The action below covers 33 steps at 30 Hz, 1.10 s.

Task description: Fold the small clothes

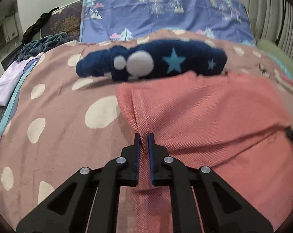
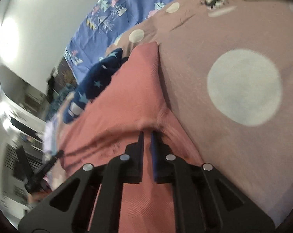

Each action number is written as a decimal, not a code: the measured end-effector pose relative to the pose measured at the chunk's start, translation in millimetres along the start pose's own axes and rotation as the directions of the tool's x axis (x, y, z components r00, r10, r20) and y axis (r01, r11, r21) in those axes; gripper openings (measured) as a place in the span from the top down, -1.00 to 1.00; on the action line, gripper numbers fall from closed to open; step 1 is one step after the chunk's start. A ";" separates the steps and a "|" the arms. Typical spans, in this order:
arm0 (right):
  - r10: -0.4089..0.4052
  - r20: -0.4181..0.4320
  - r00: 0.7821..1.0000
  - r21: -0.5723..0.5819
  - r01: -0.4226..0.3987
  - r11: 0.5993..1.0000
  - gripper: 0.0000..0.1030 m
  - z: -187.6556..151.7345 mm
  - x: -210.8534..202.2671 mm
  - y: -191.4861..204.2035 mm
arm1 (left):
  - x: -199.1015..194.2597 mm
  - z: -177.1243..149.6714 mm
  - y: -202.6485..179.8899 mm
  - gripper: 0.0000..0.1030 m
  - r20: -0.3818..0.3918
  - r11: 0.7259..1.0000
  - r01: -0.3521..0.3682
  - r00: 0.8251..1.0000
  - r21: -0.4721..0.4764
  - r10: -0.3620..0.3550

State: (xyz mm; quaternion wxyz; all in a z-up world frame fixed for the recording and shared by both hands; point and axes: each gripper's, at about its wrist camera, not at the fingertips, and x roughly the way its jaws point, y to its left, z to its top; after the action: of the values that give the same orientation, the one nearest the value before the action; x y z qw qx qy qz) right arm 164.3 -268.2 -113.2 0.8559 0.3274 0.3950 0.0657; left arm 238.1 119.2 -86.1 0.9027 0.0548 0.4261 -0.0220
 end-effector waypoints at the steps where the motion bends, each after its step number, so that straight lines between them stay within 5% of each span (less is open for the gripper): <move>1: -0.025 0.002 1.000 -0.029 0.025 0.999 0.84 -1.8 -5.7 6.3 | 3.8 -3.0 -0.3 0.76 -0.020 0.999 -0.035 0.999 0.013 0.035; 4: -0.040 0.024 0.999 -0.115 0.043 0.992 0.79 -1.7 -16.1 23.4 | -2.4 -7.0 4.1 0.33 -0.003 0.998 -0.063 0.998 -0.014 0.063; 9: -0.121 0.081 0.989 -0.254 0.138 0.957 0.76 7.2 -3.0 41.6 | -26.8 -11.8 -3.9 0.21 0.085 1.000 0.018 0.996 -0.017 -0.017; 11: -0.245 0.055 0.968 -0.281 0.251 0.926 0.90 6.3 23.4 28.9 | -5.3 -19.2 -10.4 0.12 0.004 0.999 -0.048 0.999 0.020 0.048; 12: -0.241 0.047 0.969 -0.273 0.244 0.930 0.90 5.3 29.0 23.8 | 11.3 -26.9 -11.6 0.06 -0.057 0.997 -0.073 0.996 0.036 0.075; 15: -0.215 0.057 0.975 -0.269 0.223 0.937 0.87 6.0 20.5 23.5 | 8.4 -33.9 -6.3 -0.08 -0.003 0.997 -0.079 0.997 0.010 0.079; 20: -0.129 0.041 0.991 -0.288 0.135 0.948 0.50 -13.1 -19.4 13.9 | -18.1 -59.6 6.4 -0.07 -0.017 0.997 0.048 0.999 -0.055 -0.049; 23: -0.112 0.039 0.993 -0.320 0.118 0.940 0.45 -36.3 -56.4 -1.4 | -43.8 -95.2 10.6 -0.07 0.010 0.989 0.140 0.990 -0.058 -0.139; 29: -0.068 -0.059 0.996 -0.311 0.047 0.949 0.42 -78.6 -100.6 -25.7 | -89.9 -159.2 12.5 -0.07 0.021 0.934 0.346 0.938 -0.086 -0.345; 33: -0.054 -0.104 0.993 -0.328 0.017 0.945 0.42 -104.7 -119.0 -31.6 | -114.6 -192.4 1.4 -0.06 0.015 0.912 0.407 0.913 -0.055 -0.407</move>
State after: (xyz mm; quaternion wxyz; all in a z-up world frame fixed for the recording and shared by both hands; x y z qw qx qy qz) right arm 3.6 -283.7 -106.9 0.8759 0.1700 0.4315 0.1328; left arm 17.7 142.5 -118.9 0.8802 -0.0610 0.4273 -0.1973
